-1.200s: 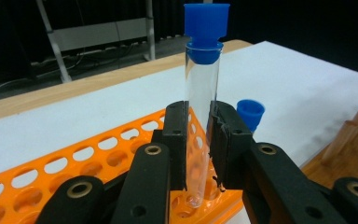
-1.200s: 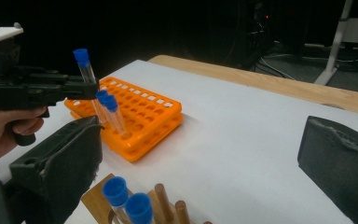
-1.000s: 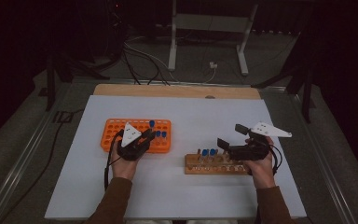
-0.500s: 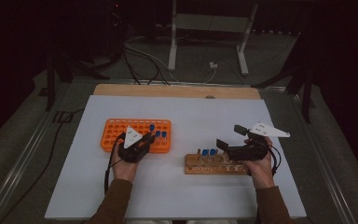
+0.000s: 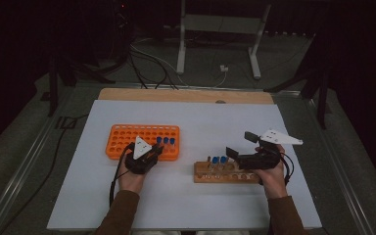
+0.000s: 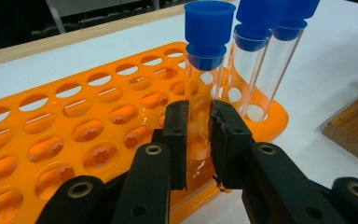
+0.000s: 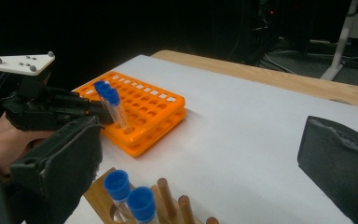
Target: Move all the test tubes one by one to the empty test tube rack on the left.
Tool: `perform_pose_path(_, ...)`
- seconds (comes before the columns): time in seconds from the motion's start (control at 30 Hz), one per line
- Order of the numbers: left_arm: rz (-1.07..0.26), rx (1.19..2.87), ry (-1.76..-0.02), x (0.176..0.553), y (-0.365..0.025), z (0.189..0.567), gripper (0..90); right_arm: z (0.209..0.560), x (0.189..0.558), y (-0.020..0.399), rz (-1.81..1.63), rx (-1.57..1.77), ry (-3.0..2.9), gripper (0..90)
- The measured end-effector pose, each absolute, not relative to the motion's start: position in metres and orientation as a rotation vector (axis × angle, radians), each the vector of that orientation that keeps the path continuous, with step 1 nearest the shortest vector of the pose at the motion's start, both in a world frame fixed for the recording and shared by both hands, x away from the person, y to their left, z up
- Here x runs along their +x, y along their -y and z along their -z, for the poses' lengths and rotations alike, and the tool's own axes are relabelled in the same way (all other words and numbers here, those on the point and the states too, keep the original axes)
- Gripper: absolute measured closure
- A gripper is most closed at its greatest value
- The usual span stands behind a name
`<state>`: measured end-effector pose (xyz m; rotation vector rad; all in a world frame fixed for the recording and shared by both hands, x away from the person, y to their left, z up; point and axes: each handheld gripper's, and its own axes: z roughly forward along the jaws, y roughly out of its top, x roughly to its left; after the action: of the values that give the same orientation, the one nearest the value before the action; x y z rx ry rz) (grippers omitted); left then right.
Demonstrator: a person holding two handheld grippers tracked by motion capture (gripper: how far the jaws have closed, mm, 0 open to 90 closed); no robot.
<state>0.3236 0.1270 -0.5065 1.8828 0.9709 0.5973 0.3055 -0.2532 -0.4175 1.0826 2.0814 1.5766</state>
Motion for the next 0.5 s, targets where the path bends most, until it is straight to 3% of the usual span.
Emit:
perform_pose_path(0.3, -0.554, 1.868, -1.001, 0.3241, -0.1286, 0.5048, 77.0, 0.4183, 0.3052, 0.2506, -1.577, 1.068, -2.093, 0.0)
perform_pose_path(0.5, -0.515, 1.847, -1.016, 0.3220, -0.1339, 0.4986, 67.3, 0.4186, 0.3048, 0.2520, -1.585, 1.074, -2.091, 0.0)
